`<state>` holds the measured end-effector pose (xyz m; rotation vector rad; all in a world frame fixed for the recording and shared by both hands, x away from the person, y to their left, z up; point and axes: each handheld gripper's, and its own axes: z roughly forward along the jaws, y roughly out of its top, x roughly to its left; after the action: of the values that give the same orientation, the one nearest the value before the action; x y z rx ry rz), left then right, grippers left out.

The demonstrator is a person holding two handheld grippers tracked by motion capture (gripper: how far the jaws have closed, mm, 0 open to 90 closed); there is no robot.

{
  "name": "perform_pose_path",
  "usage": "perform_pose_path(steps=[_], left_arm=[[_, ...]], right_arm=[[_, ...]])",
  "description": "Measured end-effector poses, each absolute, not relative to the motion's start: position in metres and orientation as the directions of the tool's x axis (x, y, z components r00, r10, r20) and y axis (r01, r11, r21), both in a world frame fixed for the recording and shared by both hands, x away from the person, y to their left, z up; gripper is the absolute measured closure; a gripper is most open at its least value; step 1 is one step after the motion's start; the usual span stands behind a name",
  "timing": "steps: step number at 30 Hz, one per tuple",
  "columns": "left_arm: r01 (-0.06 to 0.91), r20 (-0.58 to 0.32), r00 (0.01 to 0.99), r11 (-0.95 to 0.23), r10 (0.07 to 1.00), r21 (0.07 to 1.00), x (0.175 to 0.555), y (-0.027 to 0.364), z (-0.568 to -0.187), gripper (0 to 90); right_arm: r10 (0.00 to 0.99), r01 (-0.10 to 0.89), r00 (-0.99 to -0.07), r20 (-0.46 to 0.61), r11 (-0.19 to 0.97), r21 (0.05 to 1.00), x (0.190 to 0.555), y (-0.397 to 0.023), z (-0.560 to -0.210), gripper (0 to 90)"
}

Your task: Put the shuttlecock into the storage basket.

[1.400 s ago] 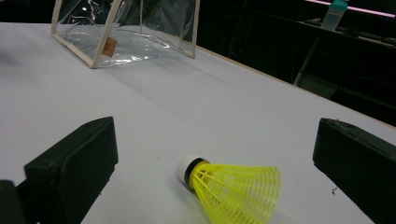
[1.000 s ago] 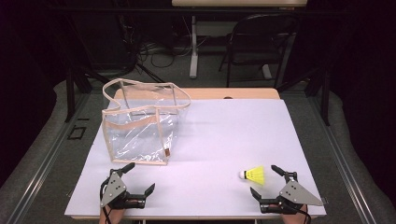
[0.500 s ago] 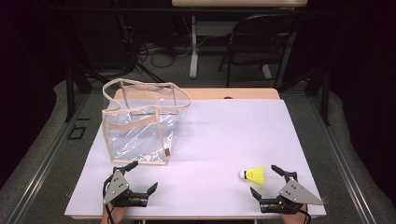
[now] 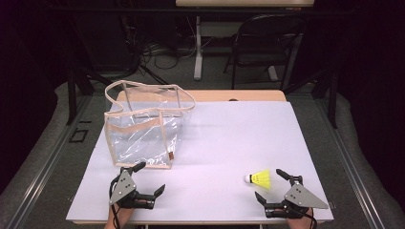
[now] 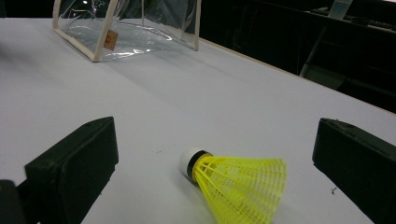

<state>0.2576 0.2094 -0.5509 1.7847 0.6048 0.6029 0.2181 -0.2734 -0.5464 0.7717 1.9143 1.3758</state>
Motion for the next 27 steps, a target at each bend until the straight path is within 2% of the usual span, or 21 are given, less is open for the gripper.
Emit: perform_pose_path(steps=[27], left_arm=[[0.07,0.121,0.79,-0.285,0.601,0.956,0.278,0.183,-0.544,0.1]], right_arm=[[0.767,0.094,-0.621,-0.163,0.279,0.956,0.219,-0.273,-0.547,0.1]])
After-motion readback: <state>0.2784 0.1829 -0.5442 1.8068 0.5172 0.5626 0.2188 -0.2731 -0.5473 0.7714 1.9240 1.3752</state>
